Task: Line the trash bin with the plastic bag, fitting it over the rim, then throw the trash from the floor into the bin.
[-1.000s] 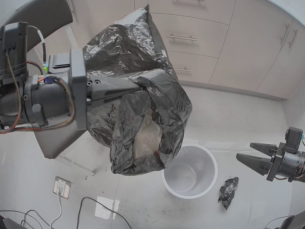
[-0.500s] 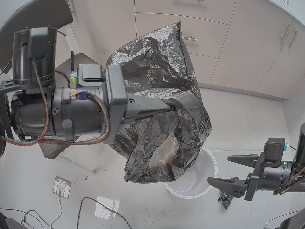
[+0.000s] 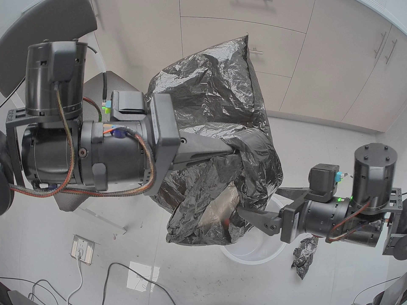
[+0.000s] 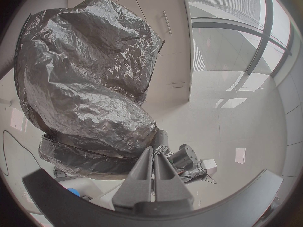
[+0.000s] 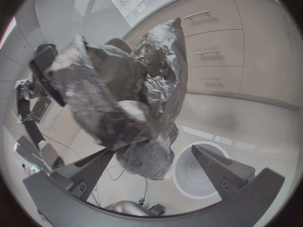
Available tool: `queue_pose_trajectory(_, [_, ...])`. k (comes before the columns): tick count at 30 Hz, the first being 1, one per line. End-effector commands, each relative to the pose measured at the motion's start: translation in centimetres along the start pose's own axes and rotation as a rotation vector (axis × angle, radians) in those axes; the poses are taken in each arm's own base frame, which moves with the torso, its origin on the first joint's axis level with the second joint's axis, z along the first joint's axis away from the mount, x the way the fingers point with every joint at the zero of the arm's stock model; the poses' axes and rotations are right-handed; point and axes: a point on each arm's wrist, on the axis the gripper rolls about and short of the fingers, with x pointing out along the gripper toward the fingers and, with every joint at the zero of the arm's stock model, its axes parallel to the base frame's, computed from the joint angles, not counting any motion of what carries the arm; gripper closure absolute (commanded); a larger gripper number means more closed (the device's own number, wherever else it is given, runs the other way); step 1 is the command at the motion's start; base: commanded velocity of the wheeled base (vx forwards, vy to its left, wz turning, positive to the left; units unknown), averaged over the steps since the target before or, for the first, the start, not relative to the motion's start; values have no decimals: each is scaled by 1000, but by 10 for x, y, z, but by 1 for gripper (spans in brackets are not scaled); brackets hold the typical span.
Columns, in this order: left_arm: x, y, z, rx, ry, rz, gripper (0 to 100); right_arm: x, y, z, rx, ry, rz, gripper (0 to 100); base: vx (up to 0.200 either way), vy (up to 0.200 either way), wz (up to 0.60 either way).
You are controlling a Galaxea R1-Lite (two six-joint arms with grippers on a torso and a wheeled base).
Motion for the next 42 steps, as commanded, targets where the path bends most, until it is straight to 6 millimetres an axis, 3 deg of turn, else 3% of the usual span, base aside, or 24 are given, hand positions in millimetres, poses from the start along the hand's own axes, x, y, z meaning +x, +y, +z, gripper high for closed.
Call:
queue_pose_trajectory(1, [-1,-1,0,1,-1,-3,100,32,-3,-7,3,26,-76,0,0,0,0])
queue_pose_trajectory(6, [0,0,0,-1,2,1,100,37,-3,2,10,-97,-106,0,0,0,0])
queue_pose_trajectory(7, [0,0,0,-1,2,1,100,37,-3,3,9,-106,-108,100,0,0,0])
queue_pose_trajectory(13, [1,2,-1,-4,6,4,100,31,-3,7,-2,-142,-114,100,0,0,0])
queue_pose_trajectory(19, [2,3,-1,6,8,10,100,12,-6,6,-2,-155,-117,100,0,0,0])
queue_pose_trajectory(23, [4,5,-14,104,53,14,100,-23,-26,8,-58,-187,-193,100,0,0,0])
queue_pose_trajectory(24, [4,5,-15,107,55,14,100,-24,-26,8,-62,-189,-196,100,0,0,0])
queue_pose_trajectory(26, [7,5,-23,165,88,10,100,-49,-36,15,-86,-202,-247,100,0,0,0])
queue_pose_trajectory(30, [13,2,-32,201,126,-3,100,-98,-33,26,-83,-190,-254,100,0,0,0])
queue_pose_trajectory(32, [15,1,-34,204,131,-6,100,-108,-31,29,-83,-196,-252,100,0,0,0])
queue_pose_trajectory(33, [18,-1,-38,208,147,-15,100,-126,-29,34,-82,-212,-248,100,0,0,0])
queue_pose_trajectory(42, [30,-14,-58,226,224,-63,100,-142,-25,35,-78,-233,-226,100,0,0,0])
